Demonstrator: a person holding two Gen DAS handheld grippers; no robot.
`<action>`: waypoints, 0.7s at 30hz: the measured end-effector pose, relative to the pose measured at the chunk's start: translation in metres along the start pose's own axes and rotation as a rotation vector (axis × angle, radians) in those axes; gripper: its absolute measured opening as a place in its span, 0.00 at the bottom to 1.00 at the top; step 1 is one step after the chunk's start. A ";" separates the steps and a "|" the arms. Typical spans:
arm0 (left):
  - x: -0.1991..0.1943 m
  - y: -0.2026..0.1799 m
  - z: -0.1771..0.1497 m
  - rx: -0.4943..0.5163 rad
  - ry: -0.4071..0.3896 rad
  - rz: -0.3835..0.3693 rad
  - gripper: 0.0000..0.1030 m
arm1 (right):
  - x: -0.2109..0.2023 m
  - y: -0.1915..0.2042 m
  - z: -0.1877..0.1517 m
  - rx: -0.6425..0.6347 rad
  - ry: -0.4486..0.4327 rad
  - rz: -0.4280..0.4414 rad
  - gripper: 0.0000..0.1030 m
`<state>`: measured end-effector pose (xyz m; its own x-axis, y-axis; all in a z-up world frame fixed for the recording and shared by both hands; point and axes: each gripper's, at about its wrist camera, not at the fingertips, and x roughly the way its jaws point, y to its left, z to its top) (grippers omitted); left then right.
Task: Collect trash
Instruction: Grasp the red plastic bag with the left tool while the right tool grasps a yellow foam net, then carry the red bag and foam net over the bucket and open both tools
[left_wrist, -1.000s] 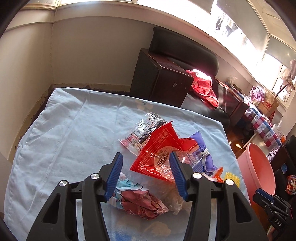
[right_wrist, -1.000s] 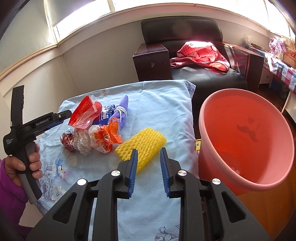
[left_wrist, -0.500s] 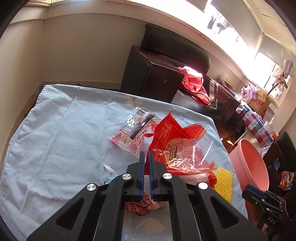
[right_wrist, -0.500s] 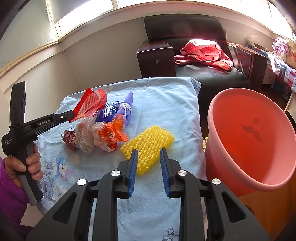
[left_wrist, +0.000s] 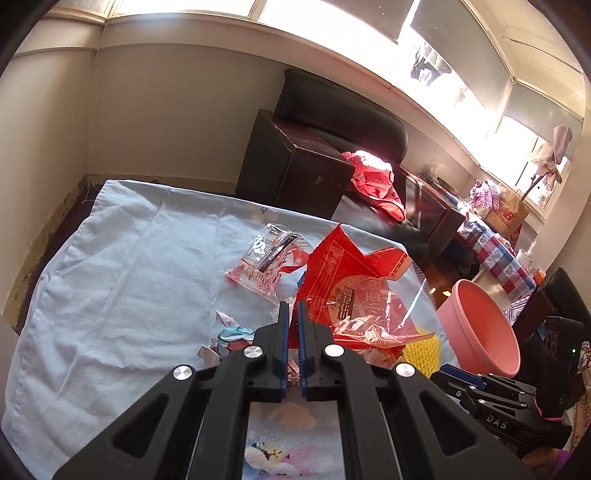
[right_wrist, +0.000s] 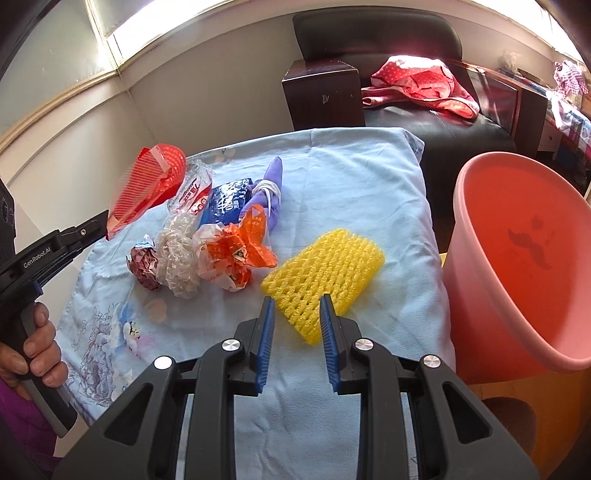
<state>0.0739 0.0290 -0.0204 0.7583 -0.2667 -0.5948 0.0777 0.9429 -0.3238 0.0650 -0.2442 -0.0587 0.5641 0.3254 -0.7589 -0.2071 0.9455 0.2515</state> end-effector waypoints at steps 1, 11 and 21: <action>-0.001 0.001 -0.001 -0.002 0.001 -0.001 0.03 | 0.003 0.003 -0.001 -0.016 0.010 -0.007 0.24; -0.005 0.006 -0.002 -0.017 0.000 -0.015 0.03 | 0.012 0.015 -0.009 -0.128 0.010 -0.160 0.24; -0.012 0.003 -0.003 -0.011 -0.008 -0.020 0.03 | -0.005 -0.001 -0.009 -0.071 -0.028 -0.116 0.06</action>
<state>0.0633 0.0345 -0.0166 0.7621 -0.2835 -0.5821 0.0859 0.9353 -0.3432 0.0551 -0.2465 -0.0610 0.6096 0.2152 -0.7629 -0.1945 0.9736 0.1193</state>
